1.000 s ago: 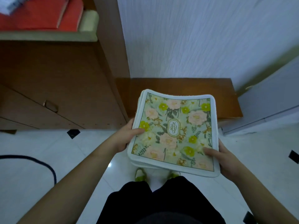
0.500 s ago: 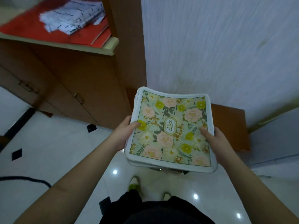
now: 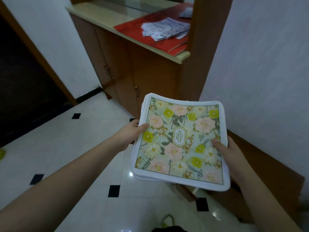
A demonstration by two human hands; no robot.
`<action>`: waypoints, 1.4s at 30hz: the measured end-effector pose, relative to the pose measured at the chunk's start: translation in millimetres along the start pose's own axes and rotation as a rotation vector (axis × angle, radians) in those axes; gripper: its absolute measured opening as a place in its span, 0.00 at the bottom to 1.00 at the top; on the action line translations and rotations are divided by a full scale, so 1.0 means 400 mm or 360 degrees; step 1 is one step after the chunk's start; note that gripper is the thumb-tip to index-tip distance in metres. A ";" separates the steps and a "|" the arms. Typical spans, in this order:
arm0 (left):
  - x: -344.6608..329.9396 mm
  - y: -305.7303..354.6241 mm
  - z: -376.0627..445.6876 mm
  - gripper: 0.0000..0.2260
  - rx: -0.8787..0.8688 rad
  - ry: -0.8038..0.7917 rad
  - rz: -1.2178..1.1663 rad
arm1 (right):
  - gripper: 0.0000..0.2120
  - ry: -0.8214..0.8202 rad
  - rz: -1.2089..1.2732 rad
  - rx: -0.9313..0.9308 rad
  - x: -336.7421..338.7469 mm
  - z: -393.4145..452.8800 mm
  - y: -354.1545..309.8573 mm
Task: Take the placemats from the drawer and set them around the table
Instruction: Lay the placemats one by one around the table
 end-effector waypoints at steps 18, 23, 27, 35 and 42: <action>0.482 -0.480 -0.858 0.11 -0.0203 0.1168 -0.0848 | 0.14 -0.0849 -0.0525 0.0412 -0.614 -0.447 -0.046; 0.531 -0.588 -1.122 0.10 -0.0256 0.1456 -0.1016 | 0.13 -0.1128 -0.0661 0.0534 -0.775 -0.596 -0.024; 0.532 -0.644 -1.278 0.08 -0.0303 0.1667 -0.1114 | 0.11 -0.1333 -0.0769 0.0663 -0.882 -0.689 -0.028; 0.481 -0.723 -1.440 0.10 -0.0325 0.2070 -0.1256 | 0.13 -0.1721 -0.0956 0.0927 -1.056 -0.762 -0.017; 0.416 -0.775 -1.509 0.09 -0.0273 0.2425 -0.1329 | 0.16 -0.2041 -0.1112 0.1042 -1.160 -0.812 0.014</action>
Point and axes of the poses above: each hand's wrist, its own z-axis towards the middle knuckle, its own x-axis out of the back of the hand, y = z × x, the point moved 3 cm from there along z, towards the middle knuckle, and after that the axes turned 15 degrees about -z, right-handed, at the moved point
